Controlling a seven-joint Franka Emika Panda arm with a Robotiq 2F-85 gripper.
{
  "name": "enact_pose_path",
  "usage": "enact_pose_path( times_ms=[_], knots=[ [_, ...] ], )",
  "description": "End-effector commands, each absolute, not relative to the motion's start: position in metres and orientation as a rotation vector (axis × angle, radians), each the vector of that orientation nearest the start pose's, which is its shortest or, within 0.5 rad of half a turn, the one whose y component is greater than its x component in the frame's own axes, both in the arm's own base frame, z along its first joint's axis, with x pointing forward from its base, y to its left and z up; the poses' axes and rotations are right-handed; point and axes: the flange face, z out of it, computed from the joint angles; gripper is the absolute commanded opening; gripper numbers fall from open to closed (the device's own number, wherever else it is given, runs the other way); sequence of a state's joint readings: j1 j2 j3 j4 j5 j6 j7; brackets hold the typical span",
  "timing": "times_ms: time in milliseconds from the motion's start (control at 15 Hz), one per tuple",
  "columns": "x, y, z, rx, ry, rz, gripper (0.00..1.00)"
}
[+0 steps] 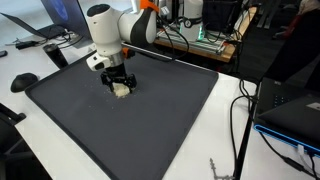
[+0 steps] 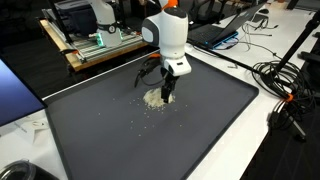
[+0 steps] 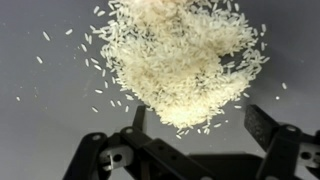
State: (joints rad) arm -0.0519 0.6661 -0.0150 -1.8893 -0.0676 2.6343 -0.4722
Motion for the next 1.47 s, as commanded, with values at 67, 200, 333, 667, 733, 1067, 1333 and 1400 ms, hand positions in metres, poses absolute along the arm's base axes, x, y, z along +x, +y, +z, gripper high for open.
enact_pose_path(
  times_ms=[67,200,333,667,733,1067,1333,1400],
  knots=[
    [0.645,-0.045,0.145,-3.117,-0.758,-0.092,1.00],
    [0.645,-0.046,0.142,-3.112,-0.758,-0.078,0.99],
    [0.646,-0.047,0.143,-3.110,-0.748,-0.069,0.77],
    [0.647,-0.050,0.147,-3.108,-0.739,-0.050,0.41],
    [0.647,-0.051,0.148,-3.111,-0.736,-0.049,0.33],
    [0.648,-0.057,0.153,-3.120,-0.734,-0.043,0.00],
    [0.648,-0.056,0.155,-3.132,-0.740,-0.034,0.02],
    [0.648,-0.056,0.156,-3.135,-0.744,-0.032,0.02]
  ],
)
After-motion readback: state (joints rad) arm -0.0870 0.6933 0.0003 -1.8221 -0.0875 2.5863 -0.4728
